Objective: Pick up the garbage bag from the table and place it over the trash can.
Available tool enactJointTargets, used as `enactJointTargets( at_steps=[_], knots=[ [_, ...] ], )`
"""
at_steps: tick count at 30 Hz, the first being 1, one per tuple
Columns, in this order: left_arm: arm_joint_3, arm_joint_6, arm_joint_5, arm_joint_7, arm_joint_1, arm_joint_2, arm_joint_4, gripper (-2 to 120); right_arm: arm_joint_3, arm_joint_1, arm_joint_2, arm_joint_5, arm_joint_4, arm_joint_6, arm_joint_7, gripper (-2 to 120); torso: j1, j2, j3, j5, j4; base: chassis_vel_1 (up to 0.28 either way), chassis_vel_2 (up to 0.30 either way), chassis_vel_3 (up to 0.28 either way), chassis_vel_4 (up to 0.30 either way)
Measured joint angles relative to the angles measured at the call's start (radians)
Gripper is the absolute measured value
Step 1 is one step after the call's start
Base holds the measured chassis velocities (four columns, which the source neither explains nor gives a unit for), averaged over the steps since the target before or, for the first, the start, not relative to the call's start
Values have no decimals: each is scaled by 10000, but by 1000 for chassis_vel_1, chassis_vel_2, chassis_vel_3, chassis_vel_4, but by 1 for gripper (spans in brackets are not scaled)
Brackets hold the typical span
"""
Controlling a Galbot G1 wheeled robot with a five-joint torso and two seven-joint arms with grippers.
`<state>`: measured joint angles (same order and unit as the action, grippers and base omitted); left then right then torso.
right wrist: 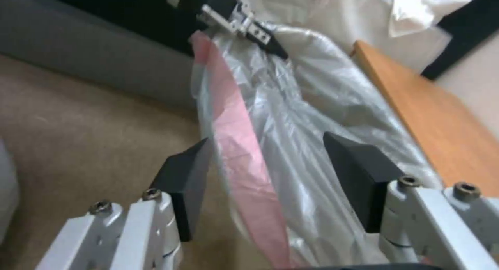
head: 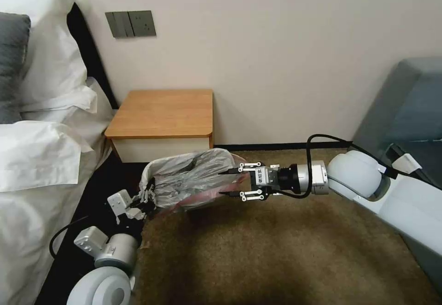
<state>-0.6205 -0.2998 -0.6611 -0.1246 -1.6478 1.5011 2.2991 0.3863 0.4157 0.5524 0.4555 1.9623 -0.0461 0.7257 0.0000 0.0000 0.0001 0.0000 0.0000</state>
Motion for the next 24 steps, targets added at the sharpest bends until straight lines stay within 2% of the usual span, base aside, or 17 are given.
enactJointTargets(
  at_steps=[10,19,23,24],
  knots=[
    [-12,53,158,106,16,-41,-25,10,493,-747,66,402,-285,391,641,54,0,0,0,0,0,0,0,0,0],
    [-9,71,160,110,55,-30,-69,10,568,-745,131,451,-437,455,999,52,0,0,0,0,0,0,0,0,0],
    [-2,72,160,115,53,-30,-68,10,571,-738,157,445,-512,472,1075,50,1,0,0,0,0,0,0,0,0],
    [1,72,160,115,50,-30,-69,10,576,-738,162,443,-529,479,1093,45,0,0,-1,0,0,0,0,0,0]
  ],
)
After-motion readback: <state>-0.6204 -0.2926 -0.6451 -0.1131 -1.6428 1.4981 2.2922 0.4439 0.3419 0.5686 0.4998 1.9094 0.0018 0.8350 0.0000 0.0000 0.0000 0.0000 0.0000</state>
